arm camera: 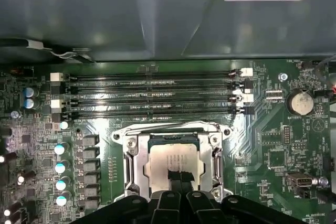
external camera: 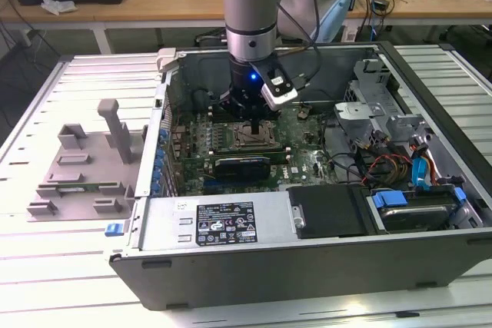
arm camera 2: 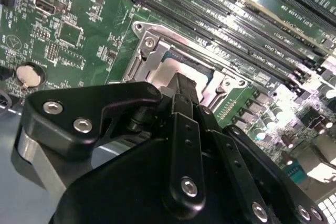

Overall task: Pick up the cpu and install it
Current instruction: 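Install the first cpu locking lever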

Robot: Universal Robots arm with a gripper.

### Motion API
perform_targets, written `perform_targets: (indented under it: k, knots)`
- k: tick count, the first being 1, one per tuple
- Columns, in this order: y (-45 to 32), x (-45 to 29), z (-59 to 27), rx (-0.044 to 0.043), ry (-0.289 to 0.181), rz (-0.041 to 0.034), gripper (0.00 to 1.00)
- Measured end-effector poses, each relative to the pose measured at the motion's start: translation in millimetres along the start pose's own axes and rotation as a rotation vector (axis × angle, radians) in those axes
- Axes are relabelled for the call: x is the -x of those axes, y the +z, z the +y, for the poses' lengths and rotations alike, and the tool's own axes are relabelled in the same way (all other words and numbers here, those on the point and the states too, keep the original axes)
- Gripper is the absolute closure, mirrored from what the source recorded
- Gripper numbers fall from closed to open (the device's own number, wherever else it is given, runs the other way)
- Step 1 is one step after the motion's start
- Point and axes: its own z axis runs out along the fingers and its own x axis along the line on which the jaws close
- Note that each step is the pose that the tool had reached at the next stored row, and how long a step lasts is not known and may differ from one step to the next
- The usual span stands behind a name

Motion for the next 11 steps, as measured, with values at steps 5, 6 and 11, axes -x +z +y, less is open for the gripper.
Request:
perform_targets:
  k: [5,6,11]
  knots:
    - [-18.7,1.1,0.1,0.0000,0.000,0.0000,0.89]
    - [-21.9,1.3,0.1,0.0002,0.000,-0.0001,0.89]
    - [-25.8,1.5,0.1,0.0003,0.000,-0.0001,0.89]
